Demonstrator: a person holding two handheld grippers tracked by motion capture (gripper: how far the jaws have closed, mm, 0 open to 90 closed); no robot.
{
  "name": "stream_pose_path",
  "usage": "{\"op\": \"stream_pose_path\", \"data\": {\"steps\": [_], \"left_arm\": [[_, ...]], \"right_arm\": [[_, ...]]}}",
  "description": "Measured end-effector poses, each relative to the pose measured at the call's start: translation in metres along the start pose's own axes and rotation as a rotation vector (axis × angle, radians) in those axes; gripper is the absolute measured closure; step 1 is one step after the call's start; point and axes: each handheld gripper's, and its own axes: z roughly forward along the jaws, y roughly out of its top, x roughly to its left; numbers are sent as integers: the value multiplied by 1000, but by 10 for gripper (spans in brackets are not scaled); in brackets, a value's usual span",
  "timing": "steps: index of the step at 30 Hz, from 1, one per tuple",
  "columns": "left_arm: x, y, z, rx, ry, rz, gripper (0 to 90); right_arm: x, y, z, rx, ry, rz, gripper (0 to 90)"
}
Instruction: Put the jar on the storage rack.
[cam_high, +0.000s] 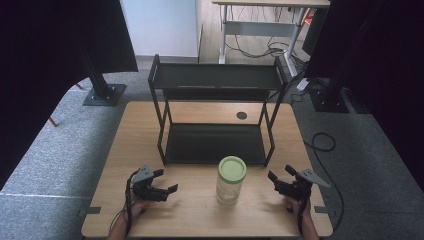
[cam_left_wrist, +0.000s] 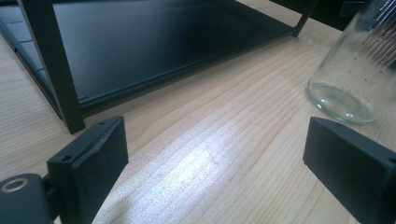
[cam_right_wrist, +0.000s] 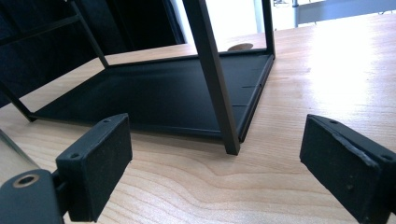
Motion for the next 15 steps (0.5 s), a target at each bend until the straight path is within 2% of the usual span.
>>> {"op": "stream_pose_path", "data": {"steps": [12, 15], "left_arm": [[-1, 0, 0, 2, 7, 5, 63], [-1, 0, 0, 2, 7, 5, 63]], "right_arm": [[4, 0, 2, 20, -20, -37, 90], [4, 0, 1, 21, -19, -29, 87]]}}
